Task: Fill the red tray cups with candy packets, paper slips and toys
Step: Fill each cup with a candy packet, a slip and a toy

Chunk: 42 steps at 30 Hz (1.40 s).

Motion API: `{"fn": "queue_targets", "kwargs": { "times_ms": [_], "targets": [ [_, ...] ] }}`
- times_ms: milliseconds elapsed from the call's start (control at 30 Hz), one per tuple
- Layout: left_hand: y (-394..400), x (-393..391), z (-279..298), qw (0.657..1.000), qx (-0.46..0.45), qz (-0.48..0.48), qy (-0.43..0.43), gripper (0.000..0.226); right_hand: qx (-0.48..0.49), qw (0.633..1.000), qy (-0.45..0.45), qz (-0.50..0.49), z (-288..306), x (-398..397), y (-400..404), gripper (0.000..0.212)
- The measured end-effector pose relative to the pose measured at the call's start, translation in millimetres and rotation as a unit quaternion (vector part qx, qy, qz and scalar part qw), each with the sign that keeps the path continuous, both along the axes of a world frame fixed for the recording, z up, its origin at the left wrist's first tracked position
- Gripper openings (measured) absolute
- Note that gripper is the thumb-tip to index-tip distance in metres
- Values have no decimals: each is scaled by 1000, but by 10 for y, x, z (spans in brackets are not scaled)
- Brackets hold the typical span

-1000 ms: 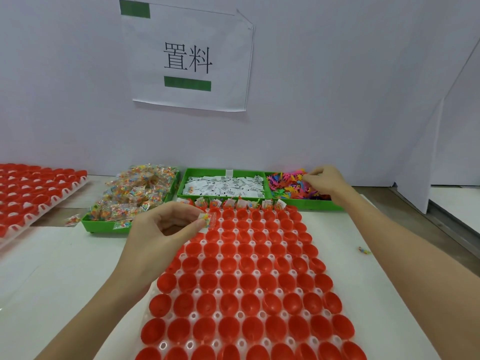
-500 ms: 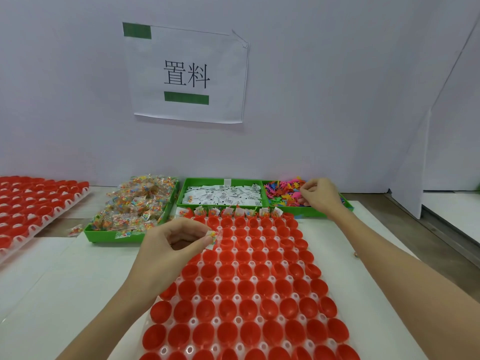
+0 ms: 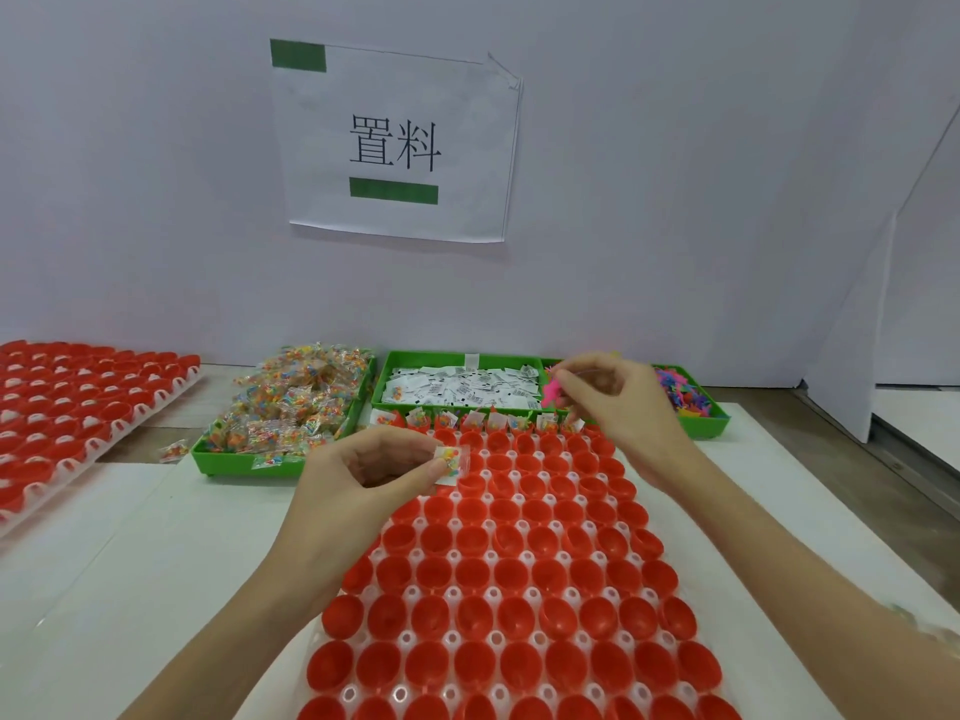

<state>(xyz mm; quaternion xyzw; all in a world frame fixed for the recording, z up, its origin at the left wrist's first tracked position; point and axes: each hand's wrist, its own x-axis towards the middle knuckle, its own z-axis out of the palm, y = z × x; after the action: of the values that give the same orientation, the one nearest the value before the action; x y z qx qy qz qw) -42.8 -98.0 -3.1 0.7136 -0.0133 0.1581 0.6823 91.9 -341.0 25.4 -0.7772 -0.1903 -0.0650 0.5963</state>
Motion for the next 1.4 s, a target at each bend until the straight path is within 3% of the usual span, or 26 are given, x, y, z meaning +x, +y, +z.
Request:
{"fn": "queue_targets", "kwargs": {
  "times_ms": [133,333,667,933,1167,1400],
  "targets": [
    [-58,-27,17,1000,0,-25,1,16,-50,995,-74,52,-52,-575,270,8],
    [-132,-51,3,998,24,-56,2,17,-78,983,-168,-2,-247,-890,440,10],
    [-123,-44,37,1000,-4,-27,10,20,-2,994,-32,109,-182,-952,355,20],
    [-205,-38,107,999,-25,-23,13,19,40,993,-29,105,-134,-927,318,34],
    [-323,136,415,998,26,-54,16,19,48,994,5,100,43,-708,119,14],
    [-571,657,603,994,90,-47,-31,9,0,994,34,104,334,-171,-172,15]
  ]
}}
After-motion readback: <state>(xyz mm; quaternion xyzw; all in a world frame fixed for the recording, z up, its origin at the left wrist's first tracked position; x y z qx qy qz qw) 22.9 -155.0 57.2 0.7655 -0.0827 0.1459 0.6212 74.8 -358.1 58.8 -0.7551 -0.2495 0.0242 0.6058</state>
